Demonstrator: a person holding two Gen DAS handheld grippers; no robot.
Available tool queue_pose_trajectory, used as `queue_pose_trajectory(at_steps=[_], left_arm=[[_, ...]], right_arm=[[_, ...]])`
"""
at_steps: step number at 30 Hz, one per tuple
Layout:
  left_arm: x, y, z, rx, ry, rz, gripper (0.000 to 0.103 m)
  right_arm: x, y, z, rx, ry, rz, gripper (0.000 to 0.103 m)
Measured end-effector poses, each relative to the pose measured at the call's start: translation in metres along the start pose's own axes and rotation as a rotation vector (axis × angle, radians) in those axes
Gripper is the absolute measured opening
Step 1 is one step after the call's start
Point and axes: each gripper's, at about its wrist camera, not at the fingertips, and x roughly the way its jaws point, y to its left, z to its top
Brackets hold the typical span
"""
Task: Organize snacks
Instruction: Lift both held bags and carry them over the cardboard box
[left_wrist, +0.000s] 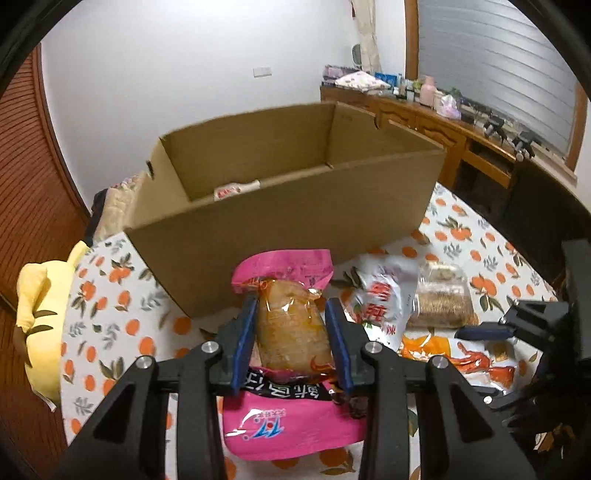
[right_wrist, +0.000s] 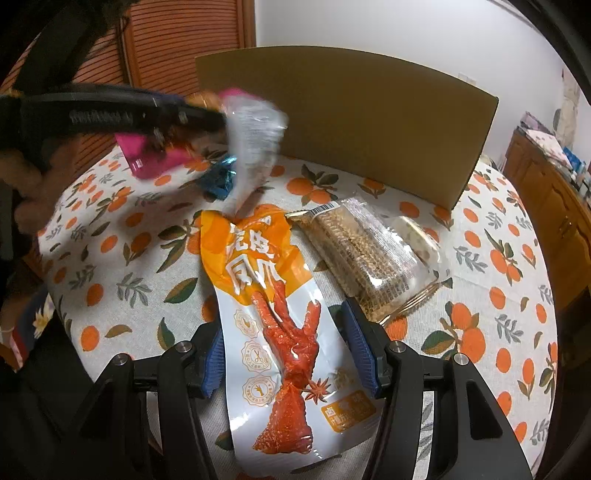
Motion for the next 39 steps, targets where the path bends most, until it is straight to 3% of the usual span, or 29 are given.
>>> queue_pose_trajectory(at_steps=[9, 10, 11, 13, 27, 39], left_arm=[[-0.014, 0.000, 0.007, -0.006, -0.041, -0.006, 0.036], [-0.015, 0.000, 0.006, -0.005, -0.044, -0.008, 0.036], [-0.015, -0.001, 0.006, -0.005, -0.044, -0.010, 0.036], [-0.015, -0.002, 0.005, -0.006, -0.044, -0.013, 0.036], [-0.017, -0.002, 0.001, -0.024, -0.051, -0.024, 0.036], [-0.023, -0.001, 0.004, -0.026, -0.066, -0.029, 0.036]], right_arm=[[-0.001, 0.000, 0.003, -0.017, -0.006, 0.008, 0.050], [-0.001, 0.000, 0.003, -0.019, -0.010, 0.009, 0.047], [-0.003, 0.000, 0.003, -0.021, -0.020, 0.021, 0.031], [-0.008, 0.003, 0.004, -0.023, -0.033, 0.014, 0.023], [-0.027, 0.002, 0.012, -0.031, -0.093, 0.011, 0.013], [-0.042, 0.002, 0.022, -0.036, -0.138, 0.022, 0.013]])
